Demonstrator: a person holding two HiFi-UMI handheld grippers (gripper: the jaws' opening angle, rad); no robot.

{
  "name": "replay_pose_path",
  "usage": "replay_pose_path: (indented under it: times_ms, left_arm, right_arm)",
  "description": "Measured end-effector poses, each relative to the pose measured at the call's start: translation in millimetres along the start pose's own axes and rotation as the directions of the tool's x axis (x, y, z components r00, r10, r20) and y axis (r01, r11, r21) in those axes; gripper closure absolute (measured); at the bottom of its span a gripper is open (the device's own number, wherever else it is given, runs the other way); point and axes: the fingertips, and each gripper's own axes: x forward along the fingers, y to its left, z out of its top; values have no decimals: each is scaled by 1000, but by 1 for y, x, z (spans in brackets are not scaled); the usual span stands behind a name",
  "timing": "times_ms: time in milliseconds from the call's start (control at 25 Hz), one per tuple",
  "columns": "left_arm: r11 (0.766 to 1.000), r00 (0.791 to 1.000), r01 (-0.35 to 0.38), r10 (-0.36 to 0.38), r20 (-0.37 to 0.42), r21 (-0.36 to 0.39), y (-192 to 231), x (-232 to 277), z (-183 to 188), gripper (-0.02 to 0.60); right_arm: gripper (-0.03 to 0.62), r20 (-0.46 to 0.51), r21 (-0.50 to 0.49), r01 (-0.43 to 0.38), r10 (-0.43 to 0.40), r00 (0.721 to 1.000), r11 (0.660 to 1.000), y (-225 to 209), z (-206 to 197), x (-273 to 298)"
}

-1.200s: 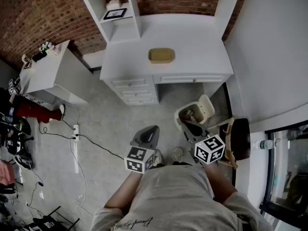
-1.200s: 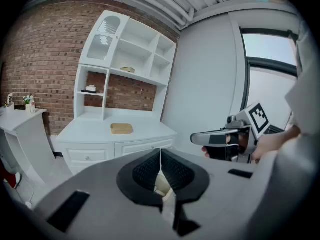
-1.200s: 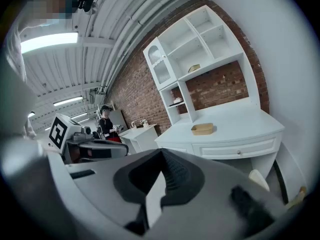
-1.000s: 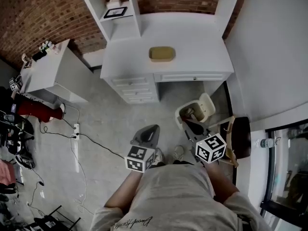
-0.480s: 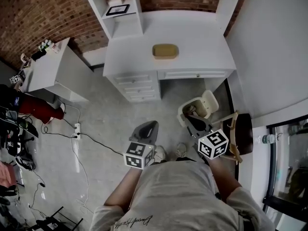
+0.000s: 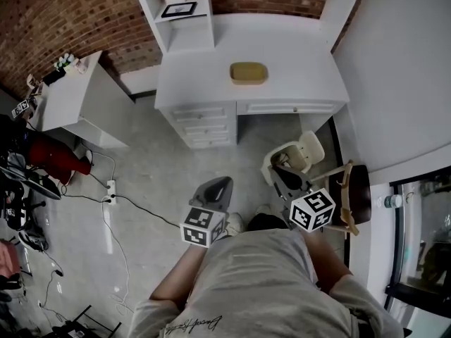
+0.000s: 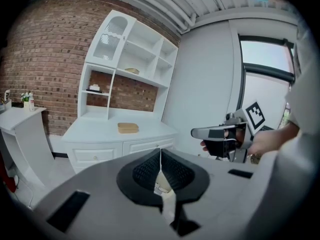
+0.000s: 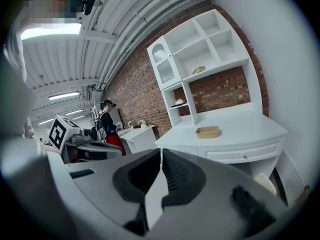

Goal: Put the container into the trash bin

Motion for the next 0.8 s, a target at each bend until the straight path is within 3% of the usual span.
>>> replay_pose_path:
  times_ms: [520, 800]
  left_arm:
    - [999, 999, 34, -34, 11, 26, 31, 28, 24, 565]
    - [1000, 1000, 24, -24, 15, 15, 63, 76, 48, 565]
  right_arm:
    - [565, -5, -17, -10, 10, 1000, 1000, -21, 13, 41]
    - [564, 5, -22, -27, 28, 1000, 999, -59, 38, 81]
